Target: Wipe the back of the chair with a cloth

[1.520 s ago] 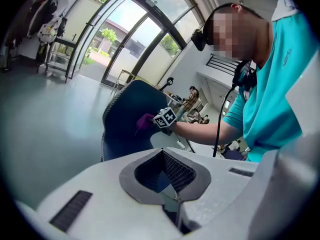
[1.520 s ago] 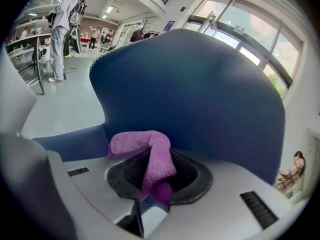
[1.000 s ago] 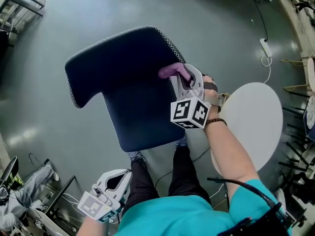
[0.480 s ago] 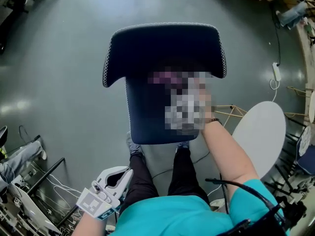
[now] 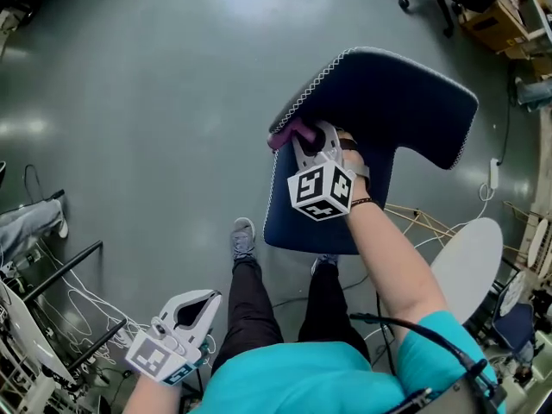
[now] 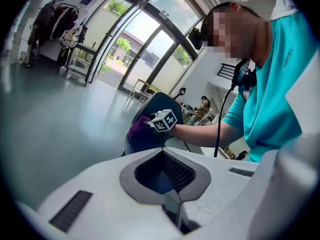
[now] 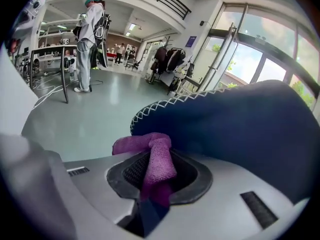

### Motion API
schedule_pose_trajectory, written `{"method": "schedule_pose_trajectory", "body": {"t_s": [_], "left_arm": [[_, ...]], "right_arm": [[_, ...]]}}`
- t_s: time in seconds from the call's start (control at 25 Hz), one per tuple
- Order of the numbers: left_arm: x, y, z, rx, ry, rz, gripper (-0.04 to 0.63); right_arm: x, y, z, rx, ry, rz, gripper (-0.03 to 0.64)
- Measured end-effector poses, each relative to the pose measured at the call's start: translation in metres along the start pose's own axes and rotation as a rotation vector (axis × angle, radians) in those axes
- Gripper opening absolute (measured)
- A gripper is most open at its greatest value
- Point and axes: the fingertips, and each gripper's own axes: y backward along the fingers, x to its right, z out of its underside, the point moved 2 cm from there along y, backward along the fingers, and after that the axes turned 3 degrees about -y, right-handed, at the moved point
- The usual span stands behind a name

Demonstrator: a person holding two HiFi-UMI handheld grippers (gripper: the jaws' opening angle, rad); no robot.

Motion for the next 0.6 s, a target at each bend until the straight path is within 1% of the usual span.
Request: {"method": "schedule_pose_trajectory", "body": {"t_s": [0.12,0.28,0.44,0.6], "left_arm": [[-0.011,0.007,0.000,-0.003,0.009,-0.006,0.003],[-0.006,-0.005,-0.006,-0.018,-0.006,0.013,0.003],[0.011,-0.027,-0.005,-0.066,-0.035,0.056,0.003],[0.037,-0.062,-0.011,-0.122,-0.080,0.117,0.003]], "right_arm": [[0.002,-0.006,0.009,-0.036,0.012,0.030,0.089],[0.027,-0.006,0.040,-0.102,0.010,0.091,0.089],[0.056,0.011,0.094,-0.184,-0.012,0.162,0.089],[0.102,0.053,0.158,-0.272,-0.029,0.273,0.089]]}}
